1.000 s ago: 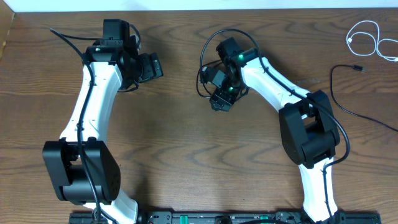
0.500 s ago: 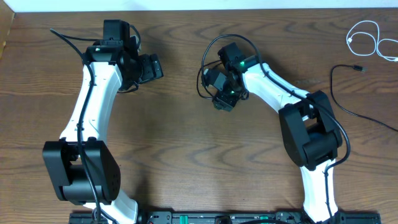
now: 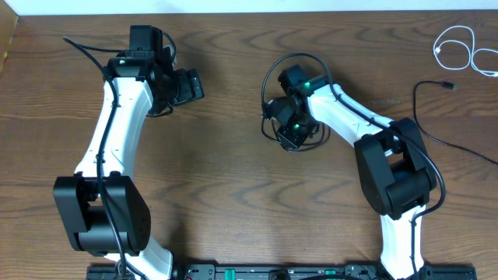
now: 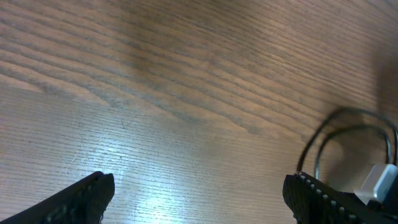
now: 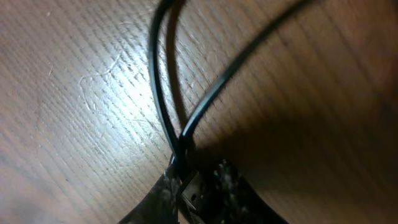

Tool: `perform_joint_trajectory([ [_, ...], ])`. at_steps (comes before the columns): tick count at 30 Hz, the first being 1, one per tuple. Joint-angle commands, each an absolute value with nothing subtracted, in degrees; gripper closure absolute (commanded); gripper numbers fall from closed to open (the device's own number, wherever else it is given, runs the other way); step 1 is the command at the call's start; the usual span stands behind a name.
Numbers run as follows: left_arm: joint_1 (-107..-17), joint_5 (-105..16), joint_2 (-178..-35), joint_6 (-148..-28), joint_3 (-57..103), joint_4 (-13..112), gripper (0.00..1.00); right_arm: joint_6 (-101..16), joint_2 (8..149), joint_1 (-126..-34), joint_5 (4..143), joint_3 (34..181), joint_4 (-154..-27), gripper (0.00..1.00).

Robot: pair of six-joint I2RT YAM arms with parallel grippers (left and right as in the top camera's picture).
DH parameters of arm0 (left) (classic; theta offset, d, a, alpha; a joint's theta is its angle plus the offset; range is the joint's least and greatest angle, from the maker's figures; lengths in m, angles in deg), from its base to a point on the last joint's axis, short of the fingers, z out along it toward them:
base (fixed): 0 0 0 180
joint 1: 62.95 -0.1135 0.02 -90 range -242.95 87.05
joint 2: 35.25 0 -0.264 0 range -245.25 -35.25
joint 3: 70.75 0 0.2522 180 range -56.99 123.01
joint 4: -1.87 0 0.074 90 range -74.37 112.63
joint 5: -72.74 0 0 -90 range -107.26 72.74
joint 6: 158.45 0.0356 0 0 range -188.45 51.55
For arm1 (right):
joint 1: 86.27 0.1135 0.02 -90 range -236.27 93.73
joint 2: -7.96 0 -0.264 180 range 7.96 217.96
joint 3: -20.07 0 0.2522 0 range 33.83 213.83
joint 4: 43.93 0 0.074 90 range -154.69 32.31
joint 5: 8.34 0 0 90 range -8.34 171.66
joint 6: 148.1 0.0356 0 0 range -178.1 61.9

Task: Untangle cables

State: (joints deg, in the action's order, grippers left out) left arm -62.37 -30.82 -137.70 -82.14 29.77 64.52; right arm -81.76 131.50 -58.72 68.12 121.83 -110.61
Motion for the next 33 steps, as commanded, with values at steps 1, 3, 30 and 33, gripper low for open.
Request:
perform_joint_trajectory([
  [1,-62.5,-30.5,-137.7,-82.5,29.5,64.9,0.09,-76.0,134.4,-58.8,70.0,117.8,-111.3,0.85],
  [3,-62.5,-30.5,-137.7,-82.5,29.5,65.1,0.08,-72.1,134.4,-58.9,71.7,117.7,-111.3,0.89],
  [30,-62.5,-30.5,-137.7,-82.5,29.5,65.0,0.09,-57.1,120.6,-76.8,79.6,157.0,-133.1,0.99],
  [33,-62.5,-30.5,-137.7,-82.5,29.5,64.9,0.09,-56.9,117.3,-83.7,78.8,165.0,-132.6,0.99],
])
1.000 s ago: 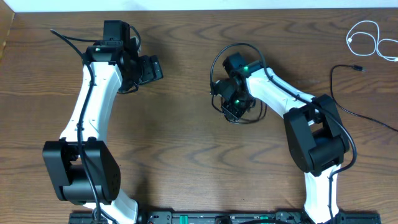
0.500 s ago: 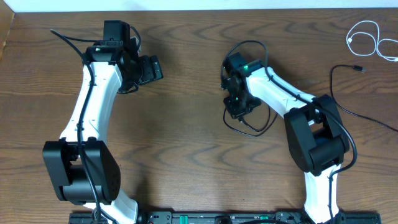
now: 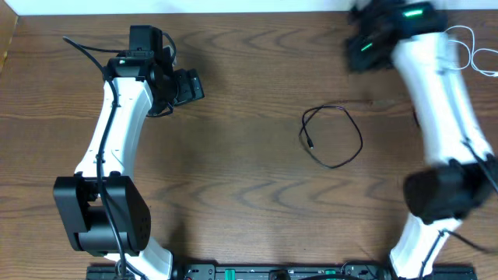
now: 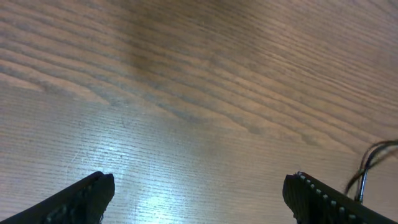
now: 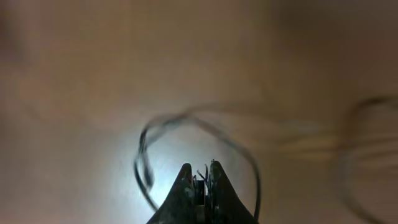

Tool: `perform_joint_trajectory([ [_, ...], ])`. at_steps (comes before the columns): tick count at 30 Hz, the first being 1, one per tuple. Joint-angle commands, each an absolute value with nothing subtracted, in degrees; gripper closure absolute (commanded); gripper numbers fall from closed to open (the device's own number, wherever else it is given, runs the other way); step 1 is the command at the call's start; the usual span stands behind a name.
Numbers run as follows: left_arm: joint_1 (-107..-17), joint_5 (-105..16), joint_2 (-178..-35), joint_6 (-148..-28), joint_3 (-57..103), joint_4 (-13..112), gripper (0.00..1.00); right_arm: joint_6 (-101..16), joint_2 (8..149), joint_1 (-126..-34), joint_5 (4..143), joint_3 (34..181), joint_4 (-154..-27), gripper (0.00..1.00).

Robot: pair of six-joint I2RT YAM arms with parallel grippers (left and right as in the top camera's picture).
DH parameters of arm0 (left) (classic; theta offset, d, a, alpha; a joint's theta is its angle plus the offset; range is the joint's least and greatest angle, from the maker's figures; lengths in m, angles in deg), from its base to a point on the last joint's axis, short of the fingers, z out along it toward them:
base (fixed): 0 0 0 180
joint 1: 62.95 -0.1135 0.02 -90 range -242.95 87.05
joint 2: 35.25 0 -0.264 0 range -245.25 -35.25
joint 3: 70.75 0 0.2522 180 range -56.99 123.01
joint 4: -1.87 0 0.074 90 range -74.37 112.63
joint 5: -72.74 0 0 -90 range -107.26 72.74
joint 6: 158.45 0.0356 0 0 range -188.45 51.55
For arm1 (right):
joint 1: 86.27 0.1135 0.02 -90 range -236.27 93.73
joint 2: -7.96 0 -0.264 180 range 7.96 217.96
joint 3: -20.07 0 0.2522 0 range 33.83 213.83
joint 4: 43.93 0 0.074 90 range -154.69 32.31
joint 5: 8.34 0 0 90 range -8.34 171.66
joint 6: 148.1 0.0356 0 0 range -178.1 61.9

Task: Untangle cables
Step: 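Carry the black cable to the right corner and release it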

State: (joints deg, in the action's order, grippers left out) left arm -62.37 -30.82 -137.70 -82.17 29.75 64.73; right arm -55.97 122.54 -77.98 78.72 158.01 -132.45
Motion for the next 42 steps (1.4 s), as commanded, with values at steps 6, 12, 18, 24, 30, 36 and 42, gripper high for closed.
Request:
perform_joint_trajectory([
  [6,-62.5,-30.5,-137.7,-82.5,29.5,64.9,0.08,-56.9,112.1,-98.4,78.5,175.3,-125.4,0.99],
  [12,-62.5,-30.5,-137.7,-82.5,29.5,64.8,0.08,-55.0,109.3,-112.4,78.5,176.5,-119.2,0.99],
  [18,-62.5,-30.5,-137.8,-82.5,29.5,64.8,0.09,-53.2,110.6,-122.4,78.5,175.4,-120.1,0.99],
  [24,-62.5,-30.5,-137.8,-82.5,29.5,64.8,0.08,-46.8,115.0,-127.7,78.4,174.2,-126.0,0.90],
  [30,-62.5,-30.5,-137.8,-82.5,29.5,64.8,0.09,-46.7,118.0,-126.8,74.5,174.1,-130.1,0.01],
  [36,-62.5,-30.5,-137.8,-82.5,29.5,64.9,0.09,-46.8,118.0,-124.9,67.8,174.1,-132.9,0.01],
  [42,-62.5,-30.5,-137.8,-82.5,29.5,64.9,0.07,-51.0,118.0,-119.3,56.4,174.1,-139.9,0.01],
])
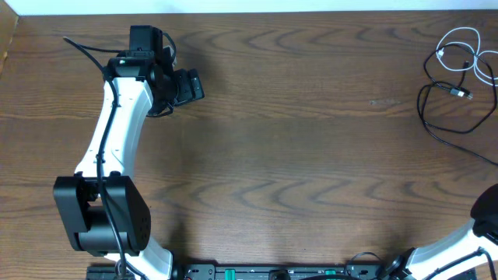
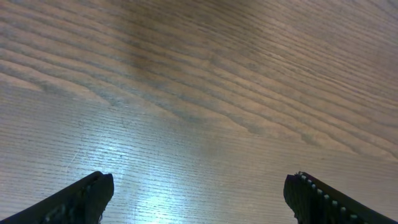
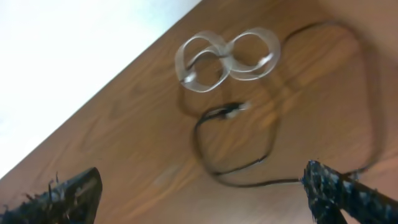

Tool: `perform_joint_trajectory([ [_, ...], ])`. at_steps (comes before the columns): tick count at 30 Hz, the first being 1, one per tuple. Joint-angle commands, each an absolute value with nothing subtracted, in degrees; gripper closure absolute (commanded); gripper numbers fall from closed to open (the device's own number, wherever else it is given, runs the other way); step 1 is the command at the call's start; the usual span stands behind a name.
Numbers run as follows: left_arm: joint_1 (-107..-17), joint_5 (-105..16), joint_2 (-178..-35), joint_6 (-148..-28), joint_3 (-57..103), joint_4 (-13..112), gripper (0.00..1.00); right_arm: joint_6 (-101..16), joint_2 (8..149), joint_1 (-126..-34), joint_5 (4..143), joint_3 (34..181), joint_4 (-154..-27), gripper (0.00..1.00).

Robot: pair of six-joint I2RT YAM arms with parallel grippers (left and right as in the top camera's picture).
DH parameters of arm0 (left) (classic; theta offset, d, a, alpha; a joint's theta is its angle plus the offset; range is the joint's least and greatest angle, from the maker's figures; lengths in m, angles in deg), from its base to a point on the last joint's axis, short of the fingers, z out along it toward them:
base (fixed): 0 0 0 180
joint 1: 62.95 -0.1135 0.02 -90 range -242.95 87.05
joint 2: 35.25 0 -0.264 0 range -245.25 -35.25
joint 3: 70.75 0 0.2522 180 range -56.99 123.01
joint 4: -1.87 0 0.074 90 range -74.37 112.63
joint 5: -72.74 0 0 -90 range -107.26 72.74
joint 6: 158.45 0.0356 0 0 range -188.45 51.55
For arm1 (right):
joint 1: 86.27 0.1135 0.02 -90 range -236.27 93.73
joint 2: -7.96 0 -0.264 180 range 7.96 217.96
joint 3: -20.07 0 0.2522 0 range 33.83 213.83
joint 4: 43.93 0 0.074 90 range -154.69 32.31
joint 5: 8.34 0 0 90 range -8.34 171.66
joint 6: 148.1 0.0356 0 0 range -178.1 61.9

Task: Untangle cables

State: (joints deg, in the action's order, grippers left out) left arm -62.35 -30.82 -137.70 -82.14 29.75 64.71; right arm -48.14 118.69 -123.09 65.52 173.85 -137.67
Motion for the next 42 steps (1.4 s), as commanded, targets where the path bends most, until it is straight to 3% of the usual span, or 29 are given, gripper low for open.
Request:
perform_joint_trajectory([
  [1,-62.5,-30.5,-137.8,-82.5,29.5,64.9,0.05,-51.6,118.0,-117.3,56.0,174.1,-141.1,0.01],
  [9,-62.5,-30.5,-137.8,-82.5,29.5,64.9,0.02,-51.6,117.4,-102.6,64.1,174.6,-145.2,0.01],
  [14,-62.5,-30.5,-137.8,-82.5,29.5,64.9,0.02,-51.5,112.5,-98.2,68.7,176.3,-147.8,0.01],
  [29,-62.5,-30.5,-137.8,-82.5,29.5,64.9,0.02,-50.9,96.0,-97.1,66.5,176.4,-149.0,0.01],
  [42,-62.5,-30.5,-137.8,-82.5,29.5,64.9,0.02,-49.4,93.4,-97.0,67.7,176.4,-148.1,0.01],
])
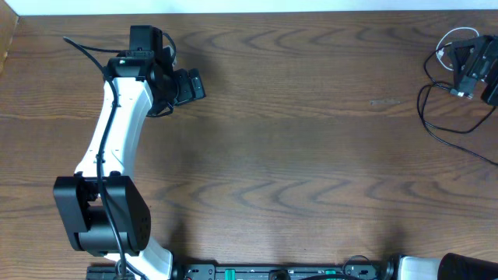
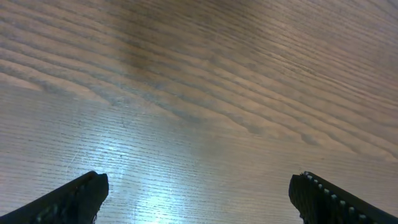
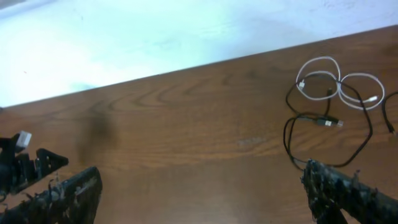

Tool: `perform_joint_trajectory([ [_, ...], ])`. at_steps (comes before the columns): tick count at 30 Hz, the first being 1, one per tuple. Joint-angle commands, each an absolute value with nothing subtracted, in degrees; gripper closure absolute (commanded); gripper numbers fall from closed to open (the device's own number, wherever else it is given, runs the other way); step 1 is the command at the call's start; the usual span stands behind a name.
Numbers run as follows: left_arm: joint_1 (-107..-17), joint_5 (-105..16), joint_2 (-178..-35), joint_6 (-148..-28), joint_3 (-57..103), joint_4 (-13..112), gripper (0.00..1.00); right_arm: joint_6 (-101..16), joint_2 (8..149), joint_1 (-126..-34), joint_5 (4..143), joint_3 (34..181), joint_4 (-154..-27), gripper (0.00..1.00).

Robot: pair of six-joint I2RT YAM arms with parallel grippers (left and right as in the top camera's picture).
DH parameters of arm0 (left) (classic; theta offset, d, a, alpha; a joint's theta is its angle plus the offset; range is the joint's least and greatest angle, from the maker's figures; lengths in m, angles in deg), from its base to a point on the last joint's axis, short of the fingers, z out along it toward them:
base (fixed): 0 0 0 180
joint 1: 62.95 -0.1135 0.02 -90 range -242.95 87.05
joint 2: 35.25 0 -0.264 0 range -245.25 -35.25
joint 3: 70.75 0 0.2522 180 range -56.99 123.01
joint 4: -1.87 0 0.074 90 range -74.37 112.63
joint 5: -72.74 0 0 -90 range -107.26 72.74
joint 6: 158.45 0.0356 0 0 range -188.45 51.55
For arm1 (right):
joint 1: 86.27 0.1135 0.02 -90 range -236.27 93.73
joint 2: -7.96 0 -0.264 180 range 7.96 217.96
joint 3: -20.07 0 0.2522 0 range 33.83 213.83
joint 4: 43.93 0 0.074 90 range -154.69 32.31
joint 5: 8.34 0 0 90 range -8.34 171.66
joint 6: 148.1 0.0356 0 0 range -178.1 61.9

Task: Untangle cables

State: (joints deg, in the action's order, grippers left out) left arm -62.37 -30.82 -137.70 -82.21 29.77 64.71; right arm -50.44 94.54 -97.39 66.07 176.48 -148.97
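A black cable [image 1: 436, 123] lies in a loose loop at the table's right edge, its plug [image 3: 328, 122] inside the loop. Just behind it sits a coiled white cable [image 3: 339, 82], and a black strand appears to cross its loops. My right gripper [image 3: 202, 199] is open, held high and back from both cables, with nothing between its fingers. In the overhead view its black head [image 1: 475, 68] covers part of the white cable. My left gripper [image 2: 199, 199] is open over bare wood at the back left [image 1: 187, 85], far from the cables.
The wooden table [image 1: 296, 155] ends in a pale back edge [image 3: 186, 59] close behind the cables. The left arm [image 1: 117, 132] stretches along the left side. More black cable [image 1: 486, 155] runs off the right edge.
My right gripper, still open, now looks at both cables from farther back and higher. Its head has come into the overhead view at the right edge. The cables and left arm have not moved.
My right gripper was shut on the black cable's end at mid-table. Then it was at the back right, still shut, with the black loop right of centre. Then the black cable lay beside the white one and the gripper was open, as it is now.
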Motion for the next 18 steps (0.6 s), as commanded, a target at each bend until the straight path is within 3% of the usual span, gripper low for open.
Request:
perform_joint_trajectory([
  [1,-62.5,-30.5,-137.8,-82.5,29.5,64.9,0.02,-49.4,93.3,-97.0,68.6,176.3,-147.9,0.01],
  [9,-62.5,-30.5,-137.8,-82.5,29.5,64.9,0.02,-49.3,86.8,-97.0,70.9,169.0,-141.8,0.01],
  [18,-62.5,-30.5,-137.8,-82.5,29.5,64.9,0.02,-49.1,70.4,-97.0,70.4,137.7,-114.3,0.01],
])
